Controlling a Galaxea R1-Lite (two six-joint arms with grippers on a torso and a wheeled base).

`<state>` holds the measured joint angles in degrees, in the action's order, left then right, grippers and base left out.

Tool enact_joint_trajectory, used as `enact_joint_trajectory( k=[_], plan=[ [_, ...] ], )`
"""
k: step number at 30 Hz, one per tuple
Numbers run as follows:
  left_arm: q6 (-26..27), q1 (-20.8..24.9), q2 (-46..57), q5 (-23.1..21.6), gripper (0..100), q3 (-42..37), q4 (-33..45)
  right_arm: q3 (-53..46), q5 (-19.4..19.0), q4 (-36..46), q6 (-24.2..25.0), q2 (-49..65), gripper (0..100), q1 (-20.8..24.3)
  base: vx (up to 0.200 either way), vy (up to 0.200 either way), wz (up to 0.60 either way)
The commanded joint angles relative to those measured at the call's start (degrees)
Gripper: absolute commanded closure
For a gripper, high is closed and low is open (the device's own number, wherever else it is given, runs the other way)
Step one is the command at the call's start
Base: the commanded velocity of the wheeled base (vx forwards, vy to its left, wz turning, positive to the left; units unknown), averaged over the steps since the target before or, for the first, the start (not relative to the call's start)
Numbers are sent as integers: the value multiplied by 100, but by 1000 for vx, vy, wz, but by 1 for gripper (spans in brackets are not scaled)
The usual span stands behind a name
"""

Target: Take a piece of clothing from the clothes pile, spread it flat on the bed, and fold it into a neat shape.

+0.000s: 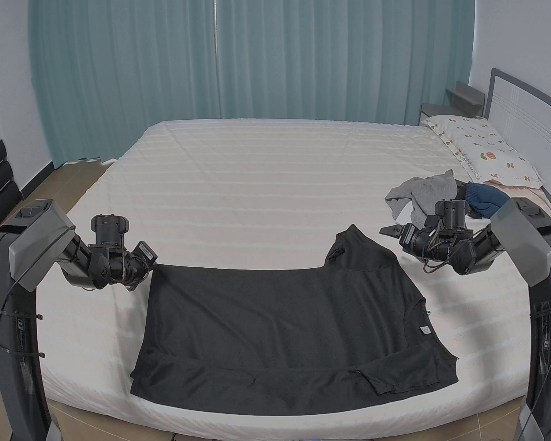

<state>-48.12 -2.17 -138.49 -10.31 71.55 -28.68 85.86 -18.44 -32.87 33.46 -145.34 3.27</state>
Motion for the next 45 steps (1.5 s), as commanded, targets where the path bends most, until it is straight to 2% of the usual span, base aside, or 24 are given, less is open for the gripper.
enact_joint_trajectory(
  k=[1, 6, 28, 29, 45],
  plan=[
    [-5, -3, 15, -6, 100, -36, -6, 704, 51, 360, -15, -610, 0, 7, 0, 0, 0],
    [-5, -3, 15, 3, 100, -18, -6, 1073, 60, 588, 2, -751, 0, -19, 0, 0, 0],
    [4, -3, -29, 3, 100, -9, -6, 1557, 104, 773, 29, -988, 0, 42, 0, 0, 0],
    [13, -3, -29, 3, 100, -9, -6, 1557, 104, 773, 29, -988, 100, 42, 0, 0, 0],
    [13, -12, -3, 12, 100, 26, 3, 1135, 113, 755, -103, -628, 100, -19, 0, 0, 0]
  ],
)
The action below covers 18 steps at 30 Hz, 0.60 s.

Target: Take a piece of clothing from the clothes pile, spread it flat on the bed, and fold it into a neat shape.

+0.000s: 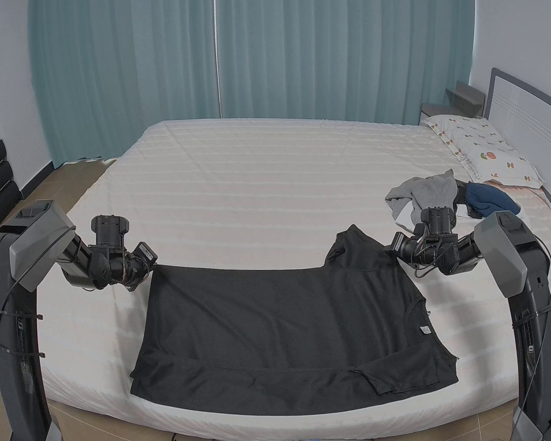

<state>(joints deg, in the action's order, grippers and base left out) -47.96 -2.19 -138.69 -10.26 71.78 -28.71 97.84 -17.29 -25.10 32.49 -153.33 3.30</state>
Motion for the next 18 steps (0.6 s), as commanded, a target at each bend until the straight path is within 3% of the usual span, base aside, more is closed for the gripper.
enact_joint_trajectory(
  k=[1, 9, 18],
  plan=[
    [-3, -9, 35, -2, 100, -6, 6, -72, -3, -39, 12, 234, 100, -32, 0, 0, 0],
    [6, -62, 281, 95, 100, -59, 32, -362, -12, -144, 56, 568, 100, -84, 0, 0, 0],
    [32, -123, 369, 112, 100, -120, 32, -1021, -3, -1111, 249, 867, 100, -163, 0, 0, 0]
  ],
)
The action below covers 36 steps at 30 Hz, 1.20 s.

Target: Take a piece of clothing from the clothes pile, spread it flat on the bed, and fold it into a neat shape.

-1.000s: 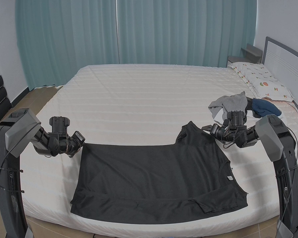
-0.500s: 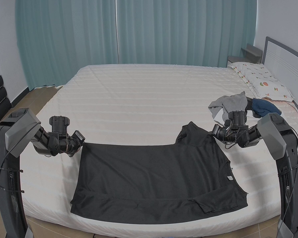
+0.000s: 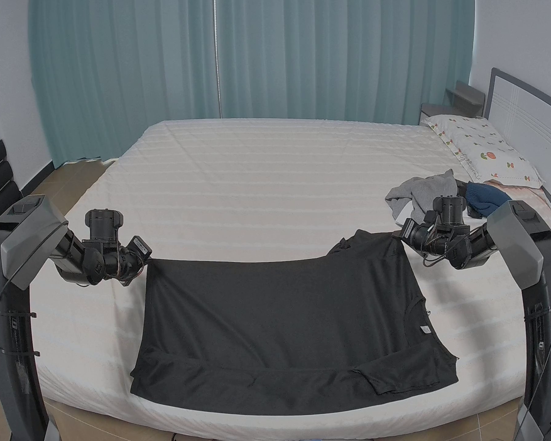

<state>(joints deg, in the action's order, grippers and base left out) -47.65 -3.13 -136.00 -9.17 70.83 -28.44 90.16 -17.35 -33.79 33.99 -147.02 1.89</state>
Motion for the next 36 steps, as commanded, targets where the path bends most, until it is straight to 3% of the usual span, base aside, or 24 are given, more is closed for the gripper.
enact_joint_trajectory(
  k=[1, 26, 31, 36],
  plan=[
    [2, -38, 135, 3, 100, -43, 14, -289, 3, -251, 134, 261, 100, -22, 0, 0, 0],
    [265, -47, 223, -15, 100, -218, -21, -728, -6, -462, 222, 437, 100, -224, 0, 0, 0],
    [292, -47, 293, -15, 100, -333, 5, -974, -164, -426, 214, 639, 100, -233, 0, 0, 0],
    [643, -65, 451, -24, 100, -614, -30, -1211, -375, -268, 214, 877, 100, -294, 0, 0, 0]
  ],
)
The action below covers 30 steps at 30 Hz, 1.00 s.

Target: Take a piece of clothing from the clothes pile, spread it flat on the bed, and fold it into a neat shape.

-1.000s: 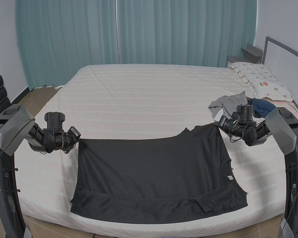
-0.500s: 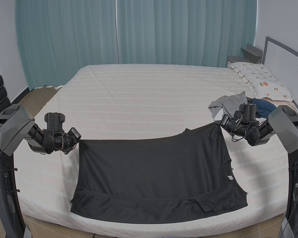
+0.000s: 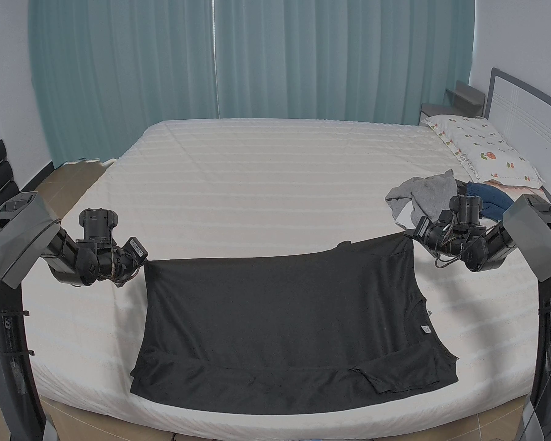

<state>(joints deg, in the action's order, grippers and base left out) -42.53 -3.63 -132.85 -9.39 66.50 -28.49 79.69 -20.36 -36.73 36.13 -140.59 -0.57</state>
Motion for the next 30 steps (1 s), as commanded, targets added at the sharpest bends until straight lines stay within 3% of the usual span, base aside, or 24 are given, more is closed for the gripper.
enact_joint_trajectory(
  k=[1, 12, 20, 30],
  plan=[
    [166, -15, 172, -2, 100, -225, -25, -235, -109, 26, -10, 287, 100, -66, 0, 0, 0],
    [202, -94, 664, -63, 100, -621, 19, -1096, -495, 26, -212, 797, 100, -180, 0, 0, 0],
    [790, -85, 726, -63, 100, -1271, -25, -1694, -724, 219, -520, 1148, 100, -329, 0, 0, 0],
    [1010, -76, 1086, -63, 100, -1807, 1, -2573, -961, 272, -1021, 1500, 100, -382, 0, 0, 0]
  ],
)
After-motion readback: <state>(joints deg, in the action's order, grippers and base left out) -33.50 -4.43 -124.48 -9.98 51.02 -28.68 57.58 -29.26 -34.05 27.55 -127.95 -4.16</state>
